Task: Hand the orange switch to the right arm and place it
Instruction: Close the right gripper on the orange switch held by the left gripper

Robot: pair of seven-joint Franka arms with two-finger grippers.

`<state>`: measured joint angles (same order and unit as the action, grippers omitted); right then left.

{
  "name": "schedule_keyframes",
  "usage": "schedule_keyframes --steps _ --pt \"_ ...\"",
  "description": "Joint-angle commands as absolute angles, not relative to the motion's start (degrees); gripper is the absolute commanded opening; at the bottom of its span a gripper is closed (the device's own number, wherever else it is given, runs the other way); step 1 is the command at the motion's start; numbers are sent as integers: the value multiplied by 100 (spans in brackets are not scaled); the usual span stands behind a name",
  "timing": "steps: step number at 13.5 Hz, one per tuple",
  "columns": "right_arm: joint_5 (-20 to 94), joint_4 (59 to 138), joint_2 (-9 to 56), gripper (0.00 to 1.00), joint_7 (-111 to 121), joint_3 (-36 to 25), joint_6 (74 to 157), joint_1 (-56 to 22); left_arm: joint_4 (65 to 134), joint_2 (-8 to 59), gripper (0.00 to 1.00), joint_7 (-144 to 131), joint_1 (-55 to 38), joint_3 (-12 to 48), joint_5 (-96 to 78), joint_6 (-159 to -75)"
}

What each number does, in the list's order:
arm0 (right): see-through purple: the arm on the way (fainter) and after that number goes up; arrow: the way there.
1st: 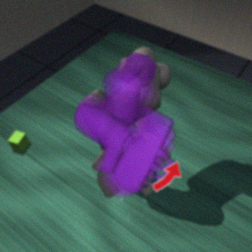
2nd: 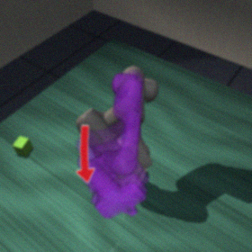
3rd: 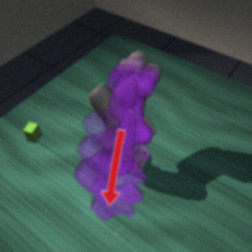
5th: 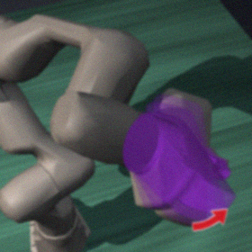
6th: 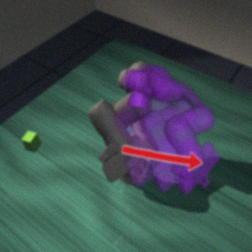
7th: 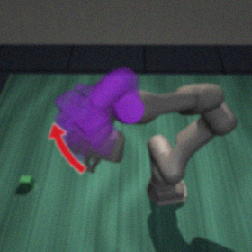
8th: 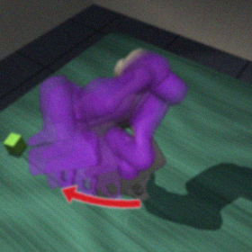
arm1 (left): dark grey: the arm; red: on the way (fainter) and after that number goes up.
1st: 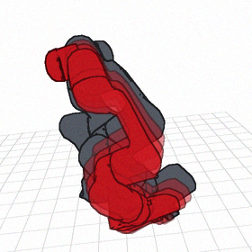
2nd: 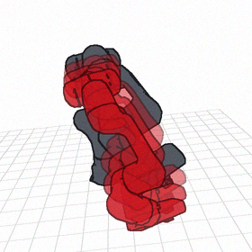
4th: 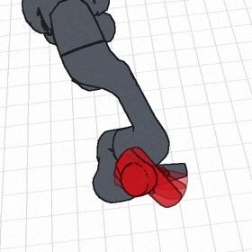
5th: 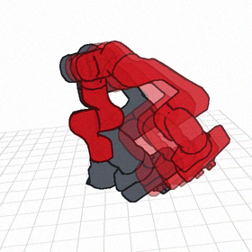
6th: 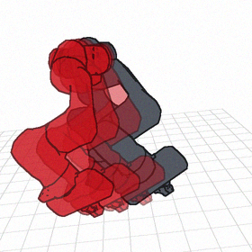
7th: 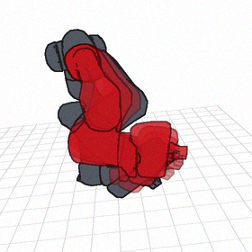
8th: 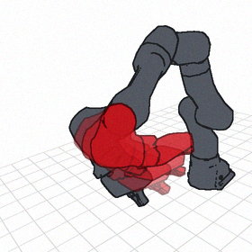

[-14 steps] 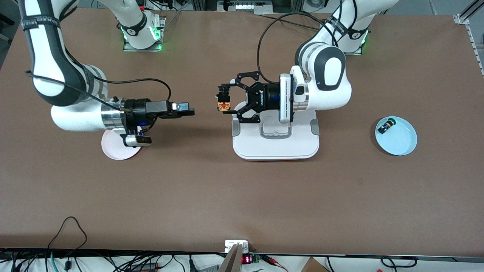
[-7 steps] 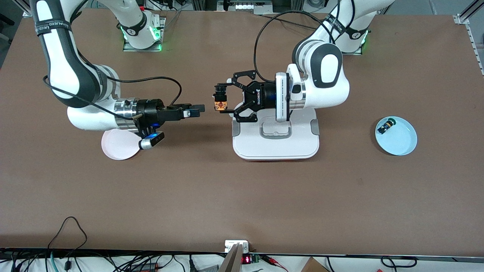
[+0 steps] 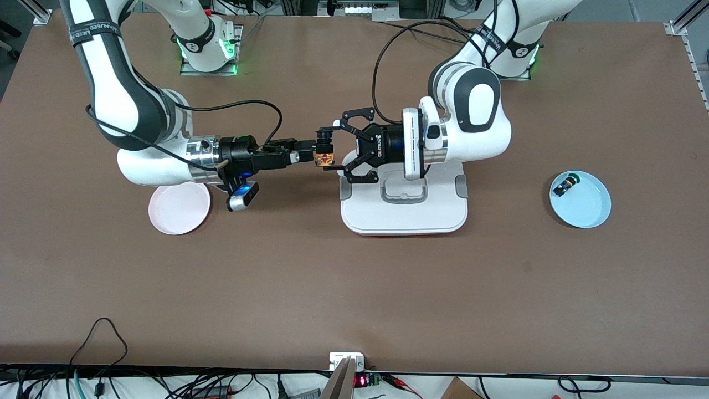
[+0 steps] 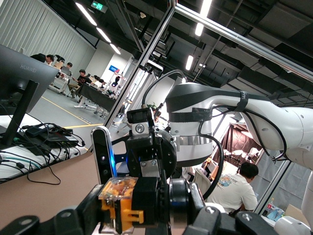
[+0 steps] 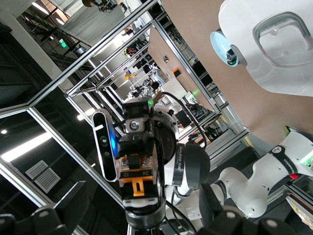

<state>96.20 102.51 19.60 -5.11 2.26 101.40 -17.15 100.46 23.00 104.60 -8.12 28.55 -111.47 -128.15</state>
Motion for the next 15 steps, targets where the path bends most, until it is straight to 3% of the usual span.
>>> schedule_keyframes --steps 1,7,11,13,15 --pt "9712 10257 1872 100 -659 229 10248 -1767 9888 2382 0 10556 -844 2856 -11109 -12867" --pt "9721 10239 1854 88 -642 229 10239 -1784 9888 2382 0 10556 -844 2856 -11153 -12867" --pt "9913 10230 1898 85 -615 229 10239 -1819 9888 2391 0 10556 -844 2856 -11162 -12867" --pt "9958 10222 1925 74 -589 229 10239 -1819 9888 2391 0 10556 -844 2856 -11171 -12867" --pt "9967 10213 1968 55 -536 229 10239 -1819 9888 2391 0 10547 -844 2856 -11171 -12867"
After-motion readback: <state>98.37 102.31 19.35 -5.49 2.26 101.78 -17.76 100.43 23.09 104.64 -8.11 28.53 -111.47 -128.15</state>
